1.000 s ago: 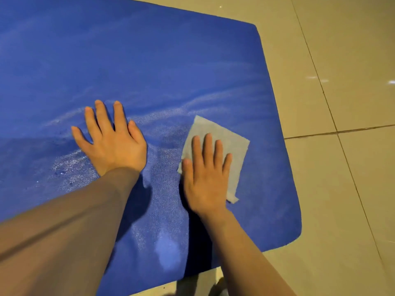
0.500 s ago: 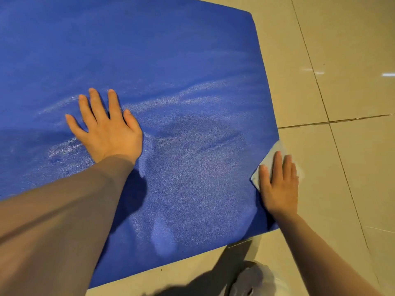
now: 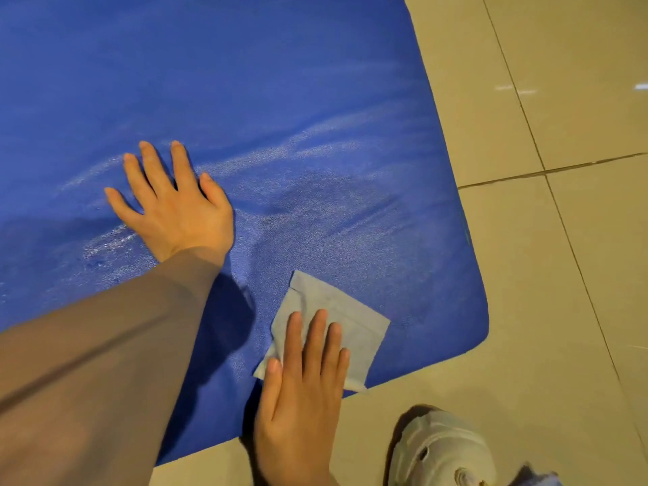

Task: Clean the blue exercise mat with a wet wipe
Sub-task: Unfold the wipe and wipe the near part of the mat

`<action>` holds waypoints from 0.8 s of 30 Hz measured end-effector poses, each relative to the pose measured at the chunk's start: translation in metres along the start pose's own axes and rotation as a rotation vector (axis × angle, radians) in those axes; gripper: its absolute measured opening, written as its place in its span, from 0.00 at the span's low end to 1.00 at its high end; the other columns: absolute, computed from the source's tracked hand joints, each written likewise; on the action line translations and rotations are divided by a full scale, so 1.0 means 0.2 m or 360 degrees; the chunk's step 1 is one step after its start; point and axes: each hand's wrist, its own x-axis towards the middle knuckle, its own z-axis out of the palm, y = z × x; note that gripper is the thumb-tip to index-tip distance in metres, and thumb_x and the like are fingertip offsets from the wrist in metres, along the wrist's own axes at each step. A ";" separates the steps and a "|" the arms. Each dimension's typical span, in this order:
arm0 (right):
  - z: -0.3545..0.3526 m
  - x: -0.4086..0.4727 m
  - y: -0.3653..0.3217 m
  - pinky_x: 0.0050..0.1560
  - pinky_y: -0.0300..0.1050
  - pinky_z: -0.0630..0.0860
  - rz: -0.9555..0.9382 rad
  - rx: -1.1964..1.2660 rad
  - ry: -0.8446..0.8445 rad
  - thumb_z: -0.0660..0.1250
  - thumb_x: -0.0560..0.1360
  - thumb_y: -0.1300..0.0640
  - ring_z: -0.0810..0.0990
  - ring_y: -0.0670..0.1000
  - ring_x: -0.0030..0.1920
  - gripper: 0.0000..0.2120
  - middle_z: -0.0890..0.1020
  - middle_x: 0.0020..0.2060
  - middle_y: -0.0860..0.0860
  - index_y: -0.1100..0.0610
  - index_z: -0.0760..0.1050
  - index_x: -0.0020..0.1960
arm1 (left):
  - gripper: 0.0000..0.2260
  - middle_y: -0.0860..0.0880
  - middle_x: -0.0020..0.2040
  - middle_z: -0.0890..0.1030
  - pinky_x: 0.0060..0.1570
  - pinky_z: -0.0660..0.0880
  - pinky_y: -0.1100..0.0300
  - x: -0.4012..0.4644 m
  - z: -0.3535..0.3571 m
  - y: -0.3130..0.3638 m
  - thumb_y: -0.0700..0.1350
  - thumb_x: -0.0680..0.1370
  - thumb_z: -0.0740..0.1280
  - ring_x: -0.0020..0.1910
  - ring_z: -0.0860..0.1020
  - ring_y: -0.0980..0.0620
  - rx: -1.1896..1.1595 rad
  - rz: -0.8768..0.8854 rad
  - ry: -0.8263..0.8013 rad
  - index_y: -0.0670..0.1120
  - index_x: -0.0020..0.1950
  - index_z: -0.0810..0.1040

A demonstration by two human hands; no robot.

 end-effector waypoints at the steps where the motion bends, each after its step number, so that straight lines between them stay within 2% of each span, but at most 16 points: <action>1: -0.01 0.01 0.02 0.70 0.57 0.57 -0.0043 -0.0035 0.0002 0.42 0.84 0.45 0.60 0.58 0.75 0.26 0.63 0.76 0.56 0.53 0.63 0.77 | 0.24 0.43 0.81 0.54 0.74 0.44 0.34 0.00 0.00 0.00 0.51 0.83 0.50 0.80 0.50 0.42 -0.0003 0.0005 0.0001 0.48 0.80 0.58; 4: -0.06 0.11 0.20 0.71 0.57 0.55 0.0068 -0.0069 0.0075 0.44 0.83 0.41 0.61 0.60 0.74 0.29 0.64 0.75 0.59 0.54 0.65 0.76 | 0.24 0.43 0.81 0.54 0.75 0.44 0.35 0.00 0.00 0.00 0.51 0.83 0.50 0.80 0.50 0.42 -0.0007 0.0017 0.0005 0.48 0.80 0.58; 8: -0.20 0.37 0.62 0.73 0.57 0.51 0.0580 -0.0072 0.0206 0.44 0.80 0.42 0.59 0.65 0.75 0.33 0.60 0.75 0.66 0.61 0.61 0.77 | 0.25 0.43 0.81 0.53 0.75 0.44 0.35 0.00 0.00 0.00 0.52 0.83 0.49 0.80 0.49 0.42 0.0005 0.0019 -0.0002 0.48 0.80 0.57; 11: -0.27 0.40 0.78 0.76 0.51 0.43 0.0901 0.0173 0.0253 0.44 0.80 0.46 0.50 0.62 0.78 0.32 0.53 0.78 0.64 0.63 0.54 0.78 | 0.25 0.43 0.81 0.53 0.74 0.44 0.34 0.00 0.00 -0.01 0.52 0.83 0.50 0.80 0.49 0.42 0.0011 0.0015 -0.0014 0.49 0.80 0.57; 14: -0.20 0.29 0.63 0.73 0.37 0.34 0.1054 0.0424 0.0351 0.48 0.83 0.51 0.45 0.62 0.78 0.28 0.49 0.78 0.64 0.66 0.52 0.78 | 0.25 0.43 0.81 0.53 0.74 0.45 0.34 0.00 0.00 -0.01 0.51 0.83 0.50 0.80 0.49 0.41 0.0006 0.0018 -0.0022 0.48 0.80 0.58; 16: -0.12 0.17 0.47 0.70 0.30 0.31 0.0964 0.0509 0.0378 0.47 0.81 0.48 0.44 0.59 0.79 0.31 0.48 0.78 0.62 0.65 0.50 0.78 | 0.25 0.43 0.81 0.53 0.74 0.44 0.34 0.00 0.00 -0.01 0.51 0.83 0.50 0.80 0.49 0.41 0.0017 0.0024 -0.0027 0.48 0.80 0.58; 17: -0.08 0.10 0.38 0.70 0.30 0.32 0.0890 0.0517 0.0373 0.46 0.81 0.45 0.43 0.56 0.79 0.31 0.47 0.78 0.60 0.62 0.49 0.78 | 0.25 0.43 0.81 0.53 0.74 0.44 0.34 0.00 0.00 -0.01 0.51 0.83 0.50 0.80 0.49 0.41 0.0026 0.0023 -0.0032 0.48 0.80 0.57; 19: -0.03 -0.04 0.20 0.75 0.36 0.38 0.0661 0.0477 0.0340 0.44 0.83 0.43 0.45 0.53 0.79 0.30 0.49 0.78 0.59 0.60 0.49 0.78 | 0.25 0.43 0.81 0.52 0.74 0.43 0.34 0.00 0.00 -0.01 0.51 0.83 0.49 0.80 0.48 0.41 0.0040 0.0018 -0.0043 0.48 0.80 0.57; 20: 0.00 -0.10 0.12 0.76 0.41 0.43 0.0521 0.0436 0.0307 0.44 0.84 0.44 0.48 0.55 0.79 0.29 0.52 0.78 0.60 0.61 0.52 0.78 | 0.25 0.43 0.81 0.52 0.74 0.43 0.34 0.00 0.00 -0.01 0.51 0.83 0.49 0.80 0.48 0.41 0.0041 0.0018 -0.0046 0.48 0.80 0.57; 22: 0.05 -0.20 -0.03 0.75 0.47 0.51 0.0273 0.0328 0.0202 0.45 0.84 0.47 0.54 0.59 0.77 0.28 0.59 0.76 0.62 0.64 0.59 0.76 | 0.25 0.43 0.81 0.52 0.74 0.43 0.34 0.00 -0.01 -0.01 0.51 0.83 0.49 0.80 0.48 0.42 0.0039 0.0017 -0.0049 0.48 0.80 0.57; 24: 0.06 -0.21 -0.09 0.74 0.50 0.54 0.0140 0.0221 0.0081 0.44 0.84 0.46 0.58 0.59 0.76 0.27 0.62 0.76 0.60 0.62 0.61 0.76 | 0.25 0.43 0.81 0.52 0.74 0.43 0.34 0.00 -0.01 -0.01 0.51 0.83 0.49 0.80 0.48 0.42 0.0033 0.0013 -0.0047 0.48 0.80 0.57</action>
